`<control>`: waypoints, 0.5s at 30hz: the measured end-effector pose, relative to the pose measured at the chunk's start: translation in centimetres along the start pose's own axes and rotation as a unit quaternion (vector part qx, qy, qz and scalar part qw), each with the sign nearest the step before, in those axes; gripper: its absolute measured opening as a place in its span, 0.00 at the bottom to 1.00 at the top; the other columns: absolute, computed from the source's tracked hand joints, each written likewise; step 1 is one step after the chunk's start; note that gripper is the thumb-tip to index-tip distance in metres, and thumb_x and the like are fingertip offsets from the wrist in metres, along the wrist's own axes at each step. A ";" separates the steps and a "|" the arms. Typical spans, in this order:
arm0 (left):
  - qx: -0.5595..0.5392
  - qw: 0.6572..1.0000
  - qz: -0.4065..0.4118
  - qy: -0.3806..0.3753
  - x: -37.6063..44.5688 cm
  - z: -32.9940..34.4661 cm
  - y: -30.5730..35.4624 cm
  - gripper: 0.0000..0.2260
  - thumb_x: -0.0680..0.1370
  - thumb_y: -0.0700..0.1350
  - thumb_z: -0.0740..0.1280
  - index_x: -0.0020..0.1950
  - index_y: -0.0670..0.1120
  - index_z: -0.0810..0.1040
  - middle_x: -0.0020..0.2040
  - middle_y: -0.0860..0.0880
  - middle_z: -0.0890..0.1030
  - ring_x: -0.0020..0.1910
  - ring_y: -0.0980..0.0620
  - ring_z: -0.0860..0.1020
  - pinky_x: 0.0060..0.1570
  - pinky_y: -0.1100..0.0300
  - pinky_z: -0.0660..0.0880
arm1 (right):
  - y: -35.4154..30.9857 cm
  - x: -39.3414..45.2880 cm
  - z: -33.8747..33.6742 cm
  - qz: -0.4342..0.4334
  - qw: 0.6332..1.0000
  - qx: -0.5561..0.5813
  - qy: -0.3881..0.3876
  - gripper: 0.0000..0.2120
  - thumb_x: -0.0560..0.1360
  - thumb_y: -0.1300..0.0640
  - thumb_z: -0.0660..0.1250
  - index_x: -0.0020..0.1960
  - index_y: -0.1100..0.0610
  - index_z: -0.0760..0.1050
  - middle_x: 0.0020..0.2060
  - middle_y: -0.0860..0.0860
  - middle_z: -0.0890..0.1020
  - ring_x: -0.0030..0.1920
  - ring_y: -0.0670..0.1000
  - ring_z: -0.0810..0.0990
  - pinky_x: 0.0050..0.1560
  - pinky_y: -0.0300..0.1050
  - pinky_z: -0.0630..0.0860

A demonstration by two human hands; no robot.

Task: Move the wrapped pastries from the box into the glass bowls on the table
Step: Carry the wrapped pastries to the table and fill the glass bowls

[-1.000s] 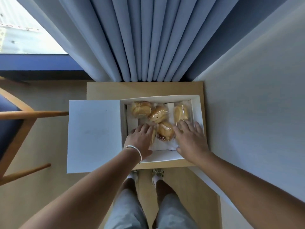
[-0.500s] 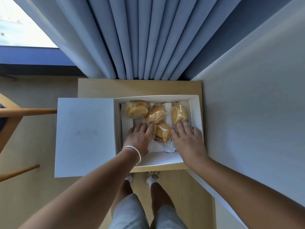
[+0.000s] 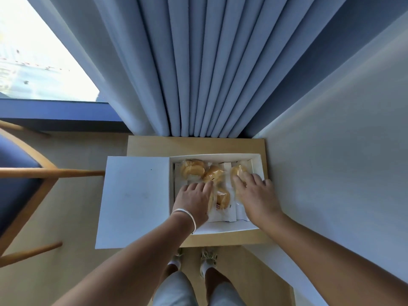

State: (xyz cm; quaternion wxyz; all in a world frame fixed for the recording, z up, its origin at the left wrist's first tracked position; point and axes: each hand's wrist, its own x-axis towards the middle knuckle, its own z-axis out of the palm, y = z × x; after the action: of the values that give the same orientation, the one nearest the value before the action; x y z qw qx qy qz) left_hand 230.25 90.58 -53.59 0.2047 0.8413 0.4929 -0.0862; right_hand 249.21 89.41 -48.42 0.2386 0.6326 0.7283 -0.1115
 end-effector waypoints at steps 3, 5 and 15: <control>0.008 1.000 0.002 0.024 -1.0 -2.2 -0.1 0.40 0.70 0.50 0.71 0.74 0.49 0.51 0.67 0.47 0.72 0.65 0.45 0.70 0.66 0.51 0.66 | 0.0 -0.8 -1.7 0.014 1.000 0.021 0.018 0.45 0.68 0.60 0.74 0.77 0.51 0.50 0.74 0.53 0.61 0.70 0.56 0.64 0.62 0.52 0.66; 0.011 0.999 0.000 0.038 -1.7 -4.2 -0.4 0.39 0.69 0.49 0.71 0.74 0.49 0.52 0.67 0.48 0.72 0.65 0.46 0.70 0.67 0.52 0.65 | -0.1 -1.6 -3.0 0.029 0.998 0.042 0.030 0.46 0.69 0.58 0.73 0.77 0.51 0.49 0.74 0.52 0.61 0.70 0.55 0.64 0.63 0.51 0.66; 0.020 0.989 -0.039 0.140 -5.0 -12.8 -2.5 0.35 0.71 0.46 0.66 0.74 0.51 0.53 0.67 0.50 0.70 0.67 0.48 0.67 0.69 0.54 0.58 | -1.8 -2.9 -10.2 -0.011 0.991 0.084 0.104 0.46 0.71 0.48 0.72 0.78 0.50 0.47 0.74 0.49 0.59 0.70 0.52 0.63 0.63 0.48 0.67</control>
State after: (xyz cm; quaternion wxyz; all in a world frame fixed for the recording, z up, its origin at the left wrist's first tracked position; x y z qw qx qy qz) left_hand 224.86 93.12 -40.99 0.1133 0.8291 0.5473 0.0152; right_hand 245.58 91.29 -38.51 0.1061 0.6502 0.7445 -0.1081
